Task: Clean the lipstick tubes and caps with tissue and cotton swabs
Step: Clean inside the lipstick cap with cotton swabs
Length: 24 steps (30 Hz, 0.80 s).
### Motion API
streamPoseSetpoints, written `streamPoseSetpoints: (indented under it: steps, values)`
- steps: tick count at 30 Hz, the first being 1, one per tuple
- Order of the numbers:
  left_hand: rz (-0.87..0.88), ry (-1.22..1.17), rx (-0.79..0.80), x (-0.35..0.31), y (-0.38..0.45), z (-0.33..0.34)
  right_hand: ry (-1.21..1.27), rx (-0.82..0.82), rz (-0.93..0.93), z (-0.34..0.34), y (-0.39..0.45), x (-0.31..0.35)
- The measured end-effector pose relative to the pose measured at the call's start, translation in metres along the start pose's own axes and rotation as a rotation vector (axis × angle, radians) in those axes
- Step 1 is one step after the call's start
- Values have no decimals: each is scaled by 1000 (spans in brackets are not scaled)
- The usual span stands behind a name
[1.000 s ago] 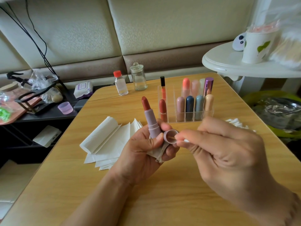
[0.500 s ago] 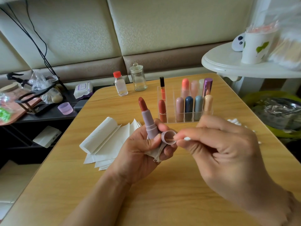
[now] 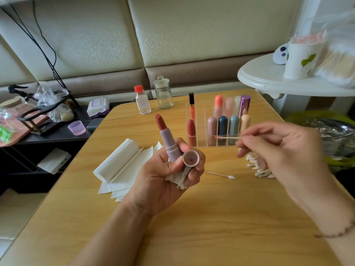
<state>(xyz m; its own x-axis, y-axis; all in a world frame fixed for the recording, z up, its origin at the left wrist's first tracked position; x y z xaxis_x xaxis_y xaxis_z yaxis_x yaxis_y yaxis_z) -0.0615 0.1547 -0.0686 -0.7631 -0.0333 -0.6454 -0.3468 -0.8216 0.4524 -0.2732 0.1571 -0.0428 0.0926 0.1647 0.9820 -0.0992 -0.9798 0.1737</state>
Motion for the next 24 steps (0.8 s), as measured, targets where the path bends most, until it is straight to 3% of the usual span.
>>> streamPoseSetpoints:
  steps: [3,8,18,24]
  values:
    - [18,8,-34,-2,1,-2,-316,-51,-42,-1,4,-11]
    - [62,-43,-80,-7,2,-5,-615,-1,-52,19,-3,-24]
    - [80,-155,-109,-5,2,-9,-910,49,-12,34,-11,-26]
    - [74,-168,-117,-5,3,-9,-888,35,-23,36,-13,-23]
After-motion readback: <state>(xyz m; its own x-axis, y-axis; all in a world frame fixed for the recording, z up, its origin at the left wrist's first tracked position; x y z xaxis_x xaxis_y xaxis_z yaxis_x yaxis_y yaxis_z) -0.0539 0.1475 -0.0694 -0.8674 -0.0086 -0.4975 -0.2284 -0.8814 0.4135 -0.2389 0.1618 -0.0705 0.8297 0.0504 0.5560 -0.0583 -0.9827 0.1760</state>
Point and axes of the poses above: each hand's wrist, its own y-axis towards the middle knuckle, its own z-axis out of the palm, x = y × z, the point moved 2 cm from there along y, towards the middle knuckle, and after that the axes turned 14 degrees about z, right-handed, at the moved point
